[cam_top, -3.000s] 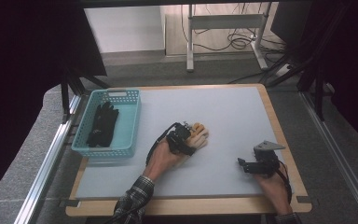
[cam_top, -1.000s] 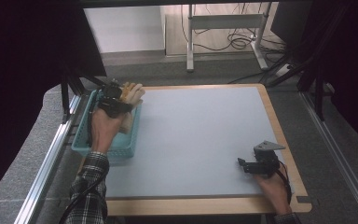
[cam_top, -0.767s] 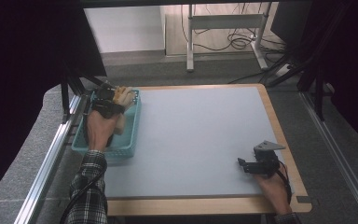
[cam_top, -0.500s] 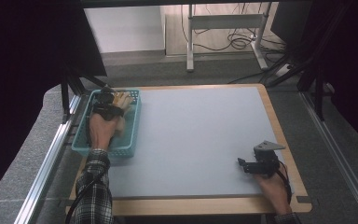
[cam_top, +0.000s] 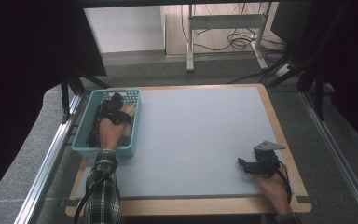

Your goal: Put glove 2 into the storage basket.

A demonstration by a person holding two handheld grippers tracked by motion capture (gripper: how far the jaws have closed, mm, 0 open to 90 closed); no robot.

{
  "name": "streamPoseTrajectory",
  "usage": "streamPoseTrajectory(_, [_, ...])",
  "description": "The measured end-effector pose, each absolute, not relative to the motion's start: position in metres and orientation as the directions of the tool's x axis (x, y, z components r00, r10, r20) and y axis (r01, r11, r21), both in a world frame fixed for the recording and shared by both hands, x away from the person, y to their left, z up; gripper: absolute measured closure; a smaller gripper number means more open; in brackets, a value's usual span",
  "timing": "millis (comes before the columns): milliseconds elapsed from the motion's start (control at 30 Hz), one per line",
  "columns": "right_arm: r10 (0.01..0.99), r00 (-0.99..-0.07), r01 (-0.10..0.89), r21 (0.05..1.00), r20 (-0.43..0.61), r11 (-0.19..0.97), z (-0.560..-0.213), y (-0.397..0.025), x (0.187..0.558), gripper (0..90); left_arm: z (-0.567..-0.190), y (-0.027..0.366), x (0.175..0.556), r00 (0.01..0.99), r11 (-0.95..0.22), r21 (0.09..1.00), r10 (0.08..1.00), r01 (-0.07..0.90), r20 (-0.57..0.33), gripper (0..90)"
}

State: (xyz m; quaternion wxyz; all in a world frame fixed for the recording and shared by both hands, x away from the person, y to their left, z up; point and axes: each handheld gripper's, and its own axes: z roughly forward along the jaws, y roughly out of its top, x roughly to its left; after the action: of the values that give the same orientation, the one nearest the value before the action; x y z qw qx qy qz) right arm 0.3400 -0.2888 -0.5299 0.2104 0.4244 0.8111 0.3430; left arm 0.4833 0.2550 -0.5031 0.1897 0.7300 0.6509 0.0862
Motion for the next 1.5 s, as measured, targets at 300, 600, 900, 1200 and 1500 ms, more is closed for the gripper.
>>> streamPoseTrajectory(300, [0.833, -0.551, 0.544, 0.735, -0.05, 0.404, -0.53, -0.289, 0.34, 18.1, -0.501, 0.259, 0.48, 0.167, -0.104, 0.359, 0.975, 0.928, -0.149, 18.6])
streamPoseTrajectory(600, [0.833, -0.551, 0.544, 0.735, -0.051, 0.405, -0.53, -0.289, 0.34, 18.1, -0.466, 0.27, 0.465, 0.207, -0.109, 0.461, 0.964, 0.88, -0.167, 10.1])
streamPoseTrajectory(900, [0.833, -0.551, 0.544, 0.735, -0.051, 0.405, -0.53, -0.289, 0.34, 18.1, -0.451, 0.285, 0.452, 0.154, -0.105, 0.515, 0.987, 0.851, -0.054, 73.5])
streamPoseTrajectory(1200, [0.833, -0.551, 0.544, 0.735, -0.05, 0.404, -0.53, -0.289, 0.34, 18.2, -0.49, 0.28, 0.465, 0.135, -0.119, 0.4, 0.991, 0.909, -0.011, 90.0])
streamPoseTrajectory(1500, [0.833, -0.551, 0.544, 0.735, -0.05, 0.404, -0.53, -0.289, 0.34, 18.1, -0.492, 0.265, 0.467, 0.17, -0.141, 0.404, 0.985, 0.904, -0.037, 90.0])
